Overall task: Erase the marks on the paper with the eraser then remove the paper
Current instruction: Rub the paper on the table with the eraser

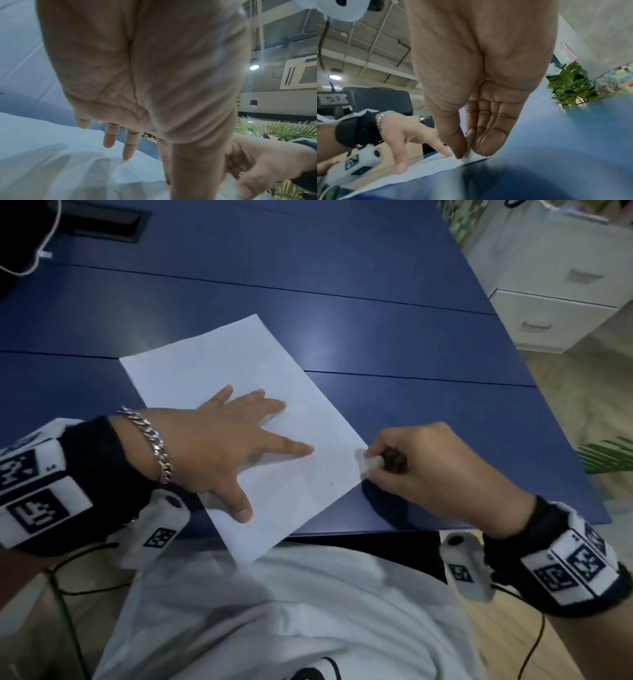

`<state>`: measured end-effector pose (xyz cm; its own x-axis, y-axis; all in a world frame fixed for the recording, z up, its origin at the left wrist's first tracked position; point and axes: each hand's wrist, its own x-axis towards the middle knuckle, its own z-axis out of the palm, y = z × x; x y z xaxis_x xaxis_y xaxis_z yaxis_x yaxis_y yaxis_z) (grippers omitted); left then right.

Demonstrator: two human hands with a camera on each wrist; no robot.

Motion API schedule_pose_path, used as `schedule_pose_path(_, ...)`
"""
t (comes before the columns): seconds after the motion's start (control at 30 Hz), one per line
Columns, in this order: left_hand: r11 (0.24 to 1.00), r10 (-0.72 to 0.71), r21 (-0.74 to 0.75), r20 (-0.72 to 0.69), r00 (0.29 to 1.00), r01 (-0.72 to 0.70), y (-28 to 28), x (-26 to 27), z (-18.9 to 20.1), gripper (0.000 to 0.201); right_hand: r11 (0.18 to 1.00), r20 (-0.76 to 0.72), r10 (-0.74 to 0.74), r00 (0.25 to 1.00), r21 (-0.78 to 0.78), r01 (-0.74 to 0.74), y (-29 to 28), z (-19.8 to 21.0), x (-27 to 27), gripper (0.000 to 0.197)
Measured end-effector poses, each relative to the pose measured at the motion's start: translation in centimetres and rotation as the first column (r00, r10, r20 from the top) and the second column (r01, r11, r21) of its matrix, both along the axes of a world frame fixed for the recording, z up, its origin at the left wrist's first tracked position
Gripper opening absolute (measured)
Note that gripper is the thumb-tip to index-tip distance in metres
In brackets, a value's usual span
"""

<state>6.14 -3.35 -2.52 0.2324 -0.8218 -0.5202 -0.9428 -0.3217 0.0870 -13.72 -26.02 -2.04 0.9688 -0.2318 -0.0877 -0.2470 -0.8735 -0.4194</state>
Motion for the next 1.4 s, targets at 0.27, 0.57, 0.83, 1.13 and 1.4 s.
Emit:
schedule_pose_path(0.27,0.993,0.098,-0.075,0.088,0.991,-0.092,1.9,0.5,0.4,0.060,0.992,-0.071,0.092,0.993,0.092,-0.085,3.6,-0.4,-1.4,0.012)
schedule_pose_path(0.57,0.992,0.112,-0.045,-0.050,0.992,-0.114,1.2,-0.2,-1.8,0.092,0.955,-0.035,0.285,0.958,0.094,-0.280,4.6,1.5,2.9,0.014)
schedule_pose_path(0.83,0.985,0.170,0.029,-0.082,0.982,-0.168,0.7,-0.1,-2.2,0.095,0.912,-0.057,0.409,0.911,0.056,-0.406,5.3,0.4,6.0,0.013)
schedule_pose_path(1.13,0.982,0.189,0.033,-0.078,0.979,-0.187,0.3,-0.1,-2.0,0.099,0.873,-0.052,0.487,0.872,0.073,-0.483,4.8,0.7,6.4,0.014)
schedule_pose_path(1.4,0.986,0.163,-0.037,0.013,0.986,-0.163,0.7,-0.9,-1.7,0.102,0.955,-0.136,0.295,0.946,0.057,-0.290,2.1,1.3,2.8,0.016)
